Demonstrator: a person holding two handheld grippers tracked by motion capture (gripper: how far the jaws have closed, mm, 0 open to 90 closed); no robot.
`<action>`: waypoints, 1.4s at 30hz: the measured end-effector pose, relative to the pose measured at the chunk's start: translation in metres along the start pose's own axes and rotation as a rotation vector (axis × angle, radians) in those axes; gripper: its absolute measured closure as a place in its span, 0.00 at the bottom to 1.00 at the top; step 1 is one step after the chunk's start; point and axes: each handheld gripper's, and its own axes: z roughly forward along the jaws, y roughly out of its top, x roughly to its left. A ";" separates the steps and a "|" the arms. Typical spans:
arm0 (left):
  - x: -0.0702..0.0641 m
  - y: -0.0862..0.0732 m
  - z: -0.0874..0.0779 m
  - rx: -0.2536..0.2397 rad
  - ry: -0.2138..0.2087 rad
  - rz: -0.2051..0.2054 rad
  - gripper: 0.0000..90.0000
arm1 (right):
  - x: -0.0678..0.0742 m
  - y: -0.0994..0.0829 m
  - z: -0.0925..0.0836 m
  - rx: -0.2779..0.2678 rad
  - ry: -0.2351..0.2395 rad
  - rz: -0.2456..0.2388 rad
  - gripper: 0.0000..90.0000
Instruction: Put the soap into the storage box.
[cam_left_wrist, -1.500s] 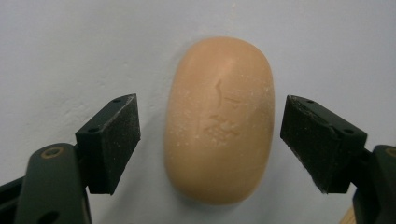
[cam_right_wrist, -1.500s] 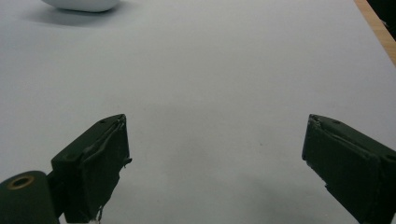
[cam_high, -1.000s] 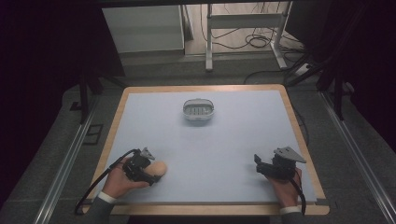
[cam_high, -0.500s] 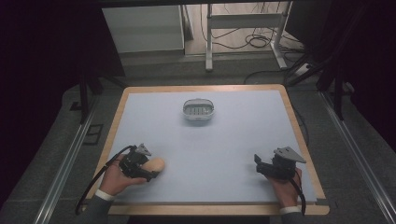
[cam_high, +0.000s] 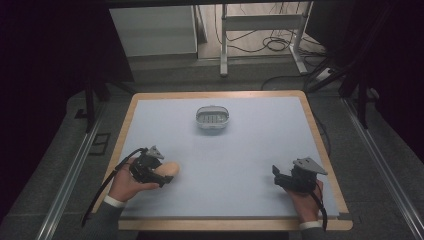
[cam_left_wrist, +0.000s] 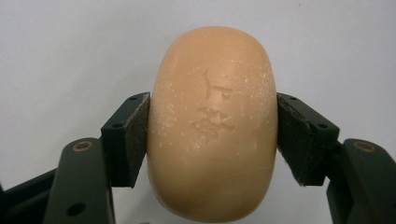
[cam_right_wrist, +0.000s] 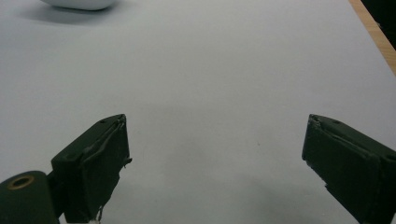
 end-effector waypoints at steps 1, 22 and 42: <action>0.000 0.002 0.000 -0.001 -0.001 0.001 0.36 | 0.000 0.000 0.000 0.000 0.000 0.000 0.08; 0.007 0.014 -0.001 -0.019 0.009 -0.005 0.36 | 0.001 0.000 0.000 -0.002 -0.006 -0.003 0.08; 0.010 0.020 -0.005 -0.023 0.019 -0.001 0.36 | 0.002 0.000 0.000 0.001 -0.015 -0.009 0.08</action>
